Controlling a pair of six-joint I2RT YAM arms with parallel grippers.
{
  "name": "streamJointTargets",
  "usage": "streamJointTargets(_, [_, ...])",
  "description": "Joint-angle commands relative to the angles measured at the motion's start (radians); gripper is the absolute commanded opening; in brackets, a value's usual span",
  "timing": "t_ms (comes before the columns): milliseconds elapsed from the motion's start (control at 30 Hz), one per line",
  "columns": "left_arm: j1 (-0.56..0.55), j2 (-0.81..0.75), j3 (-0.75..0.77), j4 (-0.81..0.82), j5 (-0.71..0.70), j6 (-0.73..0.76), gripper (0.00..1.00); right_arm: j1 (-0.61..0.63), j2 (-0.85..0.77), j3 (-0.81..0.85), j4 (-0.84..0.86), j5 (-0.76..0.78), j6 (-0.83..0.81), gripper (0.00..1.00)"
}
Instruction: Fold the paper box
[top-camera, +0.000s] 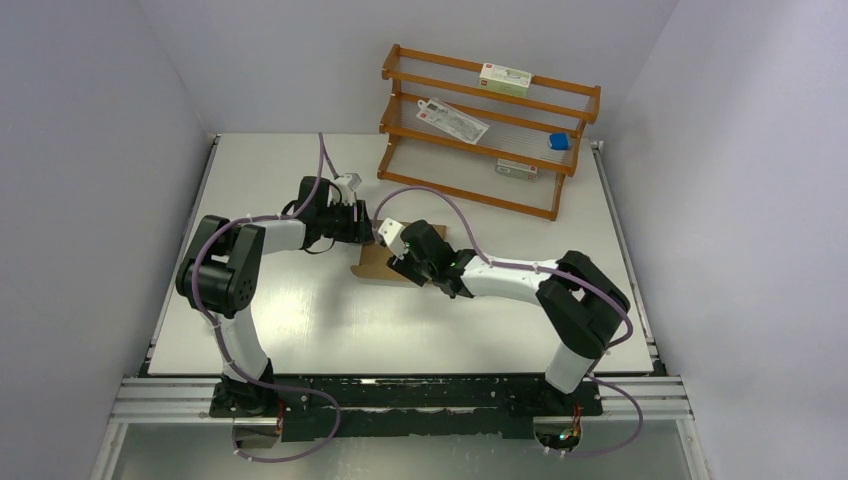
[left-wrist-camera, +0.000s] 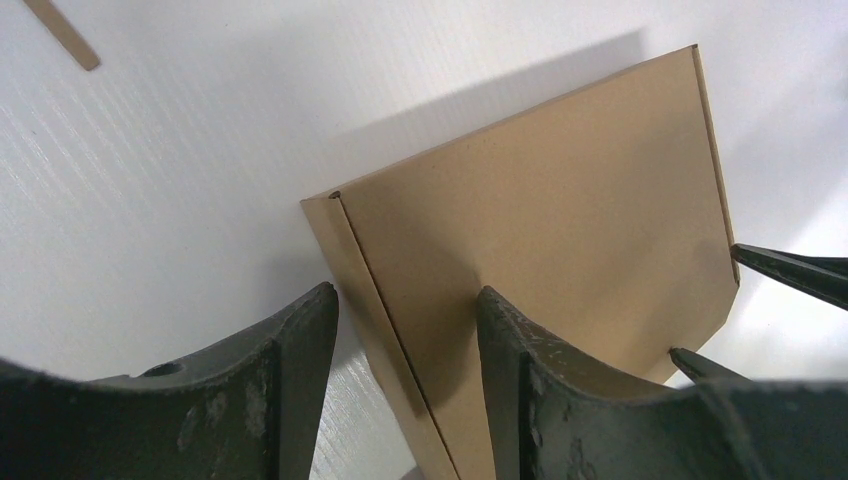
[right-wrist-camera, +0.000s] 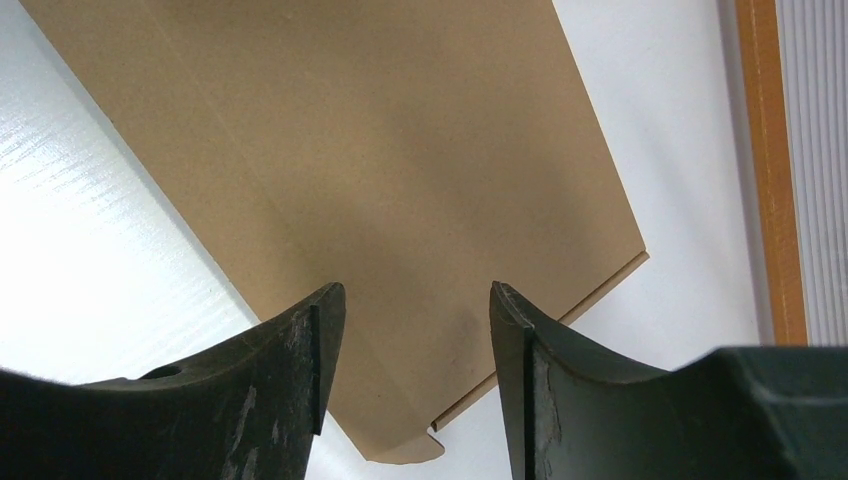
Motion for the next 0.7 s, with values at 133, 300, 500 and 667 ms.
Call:
streamJointTargets(133, [-0.006,0.008,-0.03,-0.11,-0.019,0.037,0.59,0.058,-0.064,-0.009,-0.067,-0.048,-0.018,0.63])
streamJointTargets(300, [-0.006,0.011,-0.031,-0.108,-0.015,0.035,0.61,0.147,-0.082,-0.01,-0.067,0.043,-0.039,0.66])
streamJointTargets(500, [-0.005,0.014,-0.031,-0.109,-0.006,0.037,0.61,0.223,-0.012,-0.021,-0.023,0.194,-0.074,0.66])
streamJointTargets(667, [-0.006,0.019,-0.031,-0.109,0.005,0.037,0.61,0.269,0.066,-0.044,0.101,0.367,-0.142,0.66])
